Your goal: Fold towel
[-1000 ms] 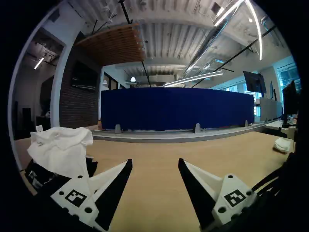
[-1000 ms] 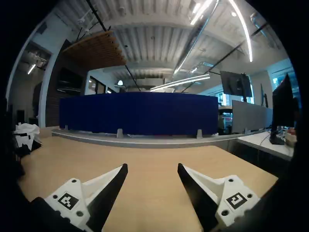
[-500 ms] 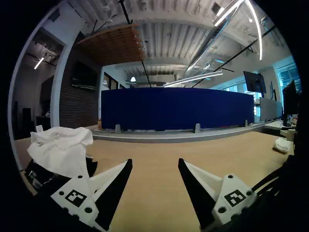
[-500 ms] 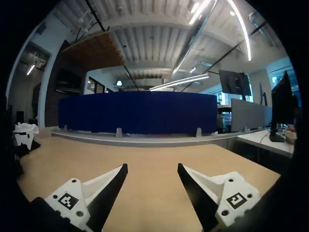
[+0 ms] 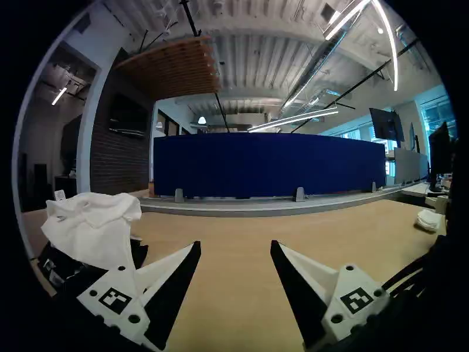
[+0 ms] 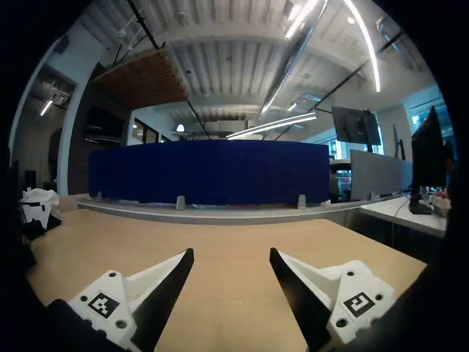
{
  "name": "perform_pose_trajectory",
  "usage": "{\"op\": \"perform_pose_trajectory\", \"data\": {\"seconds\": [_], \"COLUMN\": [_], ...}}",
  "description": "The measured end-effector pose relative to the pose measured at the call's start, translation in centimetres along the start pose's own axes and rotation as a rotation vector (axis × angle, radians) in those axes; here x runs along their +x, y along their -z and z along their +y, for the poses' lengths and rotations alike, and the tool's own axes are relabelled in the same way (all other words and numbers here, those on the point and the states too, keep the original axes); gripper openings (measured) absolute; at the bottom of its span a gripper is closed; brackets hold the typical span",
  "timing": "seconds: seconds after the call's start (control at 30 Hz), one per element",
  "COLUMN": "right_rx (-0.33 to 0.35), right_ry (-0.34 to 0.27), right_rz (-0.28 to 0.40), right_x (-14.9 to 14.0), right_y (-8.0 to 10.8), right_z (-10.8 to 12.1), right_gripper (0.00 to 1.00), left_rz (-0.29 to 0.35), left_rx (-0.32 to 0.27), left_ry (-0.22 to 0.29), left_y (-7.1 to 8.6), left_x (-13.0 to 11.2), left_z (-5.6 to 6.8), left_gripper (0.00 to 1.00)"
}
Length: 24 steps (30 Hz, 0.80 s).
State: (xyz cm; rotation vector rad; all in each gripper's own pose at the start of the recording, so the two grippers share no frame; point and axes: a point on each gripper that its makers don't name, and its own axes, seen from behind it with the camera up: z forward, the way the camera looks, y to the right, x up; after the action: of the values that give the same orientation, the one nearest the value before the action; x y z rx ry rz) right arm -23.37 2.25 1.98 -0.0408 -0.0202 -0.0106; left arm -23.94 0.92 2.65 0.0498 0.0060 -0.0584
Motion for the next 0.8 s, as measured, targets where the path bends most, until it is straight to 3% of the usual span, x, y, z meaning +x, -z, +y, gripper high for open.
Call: {"op": "perform_pose_trajectory", "data": {"seconds": [0.8], "right_rx": [-0.001], "right_ry": [-0.001], "right_rz": [0.001], "right_x": [0.02], "right_y": [-0.24], "right_z": [0.04], "right_gripper": [1.00], "left_rz": [0.000], "left_rx": [0.000], "left_ry": [-0.001], "left_y": [-0.14], "left_x": [-0.07], "left_z": [0.02], "left_gripper": [0.95]}}
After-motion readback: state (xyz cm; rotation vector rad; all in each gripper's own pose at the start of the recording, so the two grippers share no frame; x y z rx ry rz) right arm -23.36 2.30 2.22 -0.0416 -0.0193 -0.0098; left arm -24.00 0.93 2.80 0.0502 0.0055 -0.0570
